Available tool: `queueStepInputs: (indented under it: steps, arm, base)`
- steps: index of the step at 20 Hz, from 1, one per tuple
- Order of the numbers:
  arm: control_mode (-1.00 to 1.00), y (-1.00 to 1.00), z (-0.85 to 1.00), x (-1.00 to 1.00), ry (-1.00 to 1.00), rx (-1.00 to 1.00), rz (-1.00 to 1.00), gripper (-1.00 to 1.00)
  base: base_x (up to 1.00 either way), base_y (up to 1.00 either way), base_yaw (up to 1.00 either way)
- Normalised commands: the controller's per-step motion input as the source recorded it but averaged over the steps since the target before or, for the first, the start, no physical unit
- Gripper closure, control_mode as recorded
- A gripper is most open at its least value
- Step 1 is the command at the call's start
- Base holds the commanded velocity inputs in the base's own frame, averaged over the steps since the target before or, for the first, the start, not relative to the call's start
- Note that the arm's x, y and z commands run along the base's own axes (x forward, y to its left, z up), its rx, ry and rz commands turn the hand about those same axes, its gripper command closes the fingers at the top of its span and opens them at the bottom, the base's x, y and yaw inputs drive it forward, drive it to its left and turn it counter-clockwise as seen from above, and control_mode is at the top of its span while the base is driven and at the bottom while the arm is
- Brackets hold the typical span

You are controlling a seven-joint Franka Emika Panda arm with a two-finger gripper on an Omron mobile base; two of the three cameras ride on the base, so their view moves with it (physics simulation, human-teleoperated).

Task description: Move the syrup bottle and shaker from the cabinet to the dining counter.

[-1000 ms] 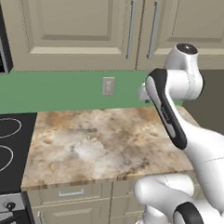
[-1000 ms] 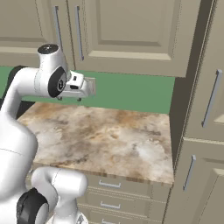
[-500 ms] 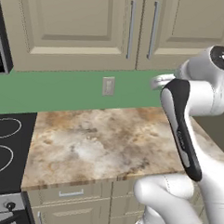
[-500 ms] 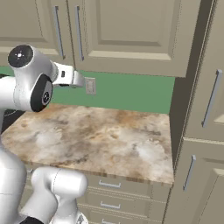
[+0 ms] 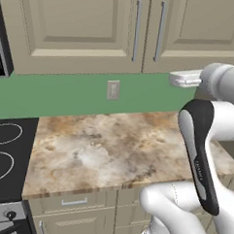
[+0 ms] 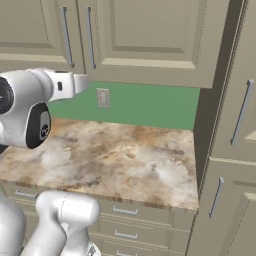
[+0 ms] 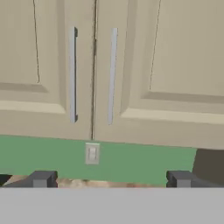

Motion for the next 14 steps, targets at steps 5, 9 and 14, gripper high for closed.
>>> queueStepInputs:
  steps: [5, 9, 14]
  arm:
    - [-1.0, 0.06, 0.37, 0.0, -0.34, 0.0, 0.0, -1.0]
    - [-1.0, 0.0, 0.22, 0.0, -0.33, 0.0, 0.0, -1.0]
    - [-1.0, 0.0, 0.08, 0.1, -0.19, 0.0, 0.0, -1.0]
  base:
    - [0.0, 0.0, 0.0]
    - [0.0, 0.0, 0.0]
    - [0.0, 0.0, 0.0]
